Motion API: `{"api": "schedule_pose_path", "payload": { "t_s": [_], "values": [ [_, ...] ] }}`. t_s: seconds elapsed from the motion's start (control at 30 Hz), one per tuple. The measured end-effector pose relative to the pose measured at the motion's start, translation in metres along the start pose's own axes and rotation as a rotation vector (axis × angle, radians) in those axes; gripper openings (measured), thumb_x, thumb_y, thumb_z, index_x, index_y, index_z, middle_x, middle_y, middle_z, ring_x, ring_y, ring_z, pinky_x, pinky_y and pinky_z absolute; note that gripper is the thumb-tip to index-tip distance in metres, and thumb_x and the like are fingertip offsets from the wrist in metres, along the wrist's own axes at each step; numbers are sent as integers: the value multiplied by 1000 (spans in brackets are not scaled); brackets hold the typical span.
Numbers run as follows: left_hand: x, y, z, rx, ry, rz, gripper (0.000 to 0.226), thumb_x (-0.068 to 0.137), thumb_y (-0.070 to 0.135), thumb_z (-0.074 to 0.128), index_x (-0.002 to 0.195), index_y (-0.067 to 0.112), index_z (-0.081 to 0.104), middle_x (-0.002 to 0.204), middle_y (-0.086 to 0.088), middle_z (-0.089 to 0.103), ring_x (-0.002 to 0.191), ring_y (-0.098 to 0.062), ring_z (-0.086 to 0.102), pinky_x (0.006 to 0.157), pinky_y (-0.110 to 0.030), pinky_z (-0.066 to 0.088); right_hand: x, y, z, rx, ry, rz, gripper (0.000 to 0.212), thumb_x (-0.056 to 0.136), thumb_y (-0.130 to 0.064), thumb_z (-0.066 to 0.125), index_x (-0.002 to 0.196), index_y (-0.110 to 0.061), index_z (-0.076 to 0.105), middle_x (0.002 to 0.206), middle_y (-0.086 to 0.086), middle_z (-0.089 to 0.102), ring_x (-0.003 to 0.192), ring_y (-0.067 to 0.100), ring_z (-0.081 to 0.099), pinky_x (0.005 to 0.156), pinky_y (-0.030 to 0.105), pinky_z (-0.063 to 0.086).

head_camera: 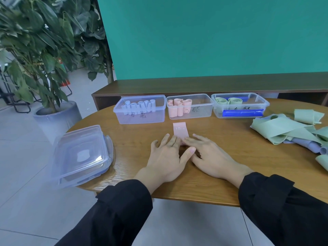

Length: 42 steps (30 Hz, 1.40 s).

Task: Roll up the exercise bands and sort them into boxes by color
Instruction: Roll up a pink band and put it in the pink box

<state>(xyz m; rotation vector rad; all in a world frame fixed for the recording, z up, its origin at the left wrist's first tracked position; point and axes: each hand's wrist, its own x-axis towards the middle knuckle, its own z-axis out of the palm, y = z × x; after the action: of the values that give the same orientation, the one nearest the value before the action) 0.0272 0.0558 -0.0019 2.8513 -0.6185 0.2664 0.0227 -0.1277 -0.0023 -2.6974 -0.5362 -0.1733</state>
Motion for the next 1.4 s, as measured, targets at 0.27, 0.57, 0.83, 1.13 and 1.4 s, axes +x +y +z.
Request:
{"api": "schedule_pose_path", "payload": {
  "t_s": [0.27, 0.57, 0.83, 1.13, 1.4],
  "values": [
    [7, -2, 6, -84, 114, 4, 68, 99, 70, 11, 136, 32, 53, 141, 14, 53, 152, -15, 22, 117, -45, 23, 12, 5, -1, -38, -88, 60, 58, 105, -51, 28, 160, -35, 20, 165, -19, 19, 155, 13, 9, 126, 44, 7],
    [20, -3, 9, 2, 28, -16, 71, 99, 67, 10, 152, 28, 38, 153, 11, 45, 152, -19, 21, 114, -48, 23, 22, 8, 0, -25, -28, 11, 59, 102, -43, 29, 159, -32, 24, 165, -13, 26, 154, 11, 16, 126, 43, 17],
    [31, 1, 8, -12, 28, -49, 76, 99, 68, 9, 150, 24, 43, 159, 6, 39, 153, -20, 16, 118, -50, 19, 28, 13, 3, -40, -57, 33, 59, 102, -45, 30, 160, -34, 21, 166, -15, 21, 154, 15, 15, 126, 44, 14],
    [34, -2, 14, -23, 89, -35, 62, 104, 61, 19, 146, 26, 48, 148, 9, 48, 149, -19, 24, 111, -48, 25, 45, 16, -6, -23, -101, 27, 54, 101, -33, 35, 154, -36, 29, 165, -16, 23, 155, 18, 12, 126, 49, 10],
    [43, 0, 7, -1, -3, -74, 71, 103, 63, 17, 157, 20, 31, 163, 3, 32, 153, -21, 16, 115, -49, 17, 45, 15, -6, 11, 50, -7, 58, 98, -23, 44, 155, -27, 36, 159, -10, 38, 152, 14, 22, 124, 36, 22]
  ]
}}
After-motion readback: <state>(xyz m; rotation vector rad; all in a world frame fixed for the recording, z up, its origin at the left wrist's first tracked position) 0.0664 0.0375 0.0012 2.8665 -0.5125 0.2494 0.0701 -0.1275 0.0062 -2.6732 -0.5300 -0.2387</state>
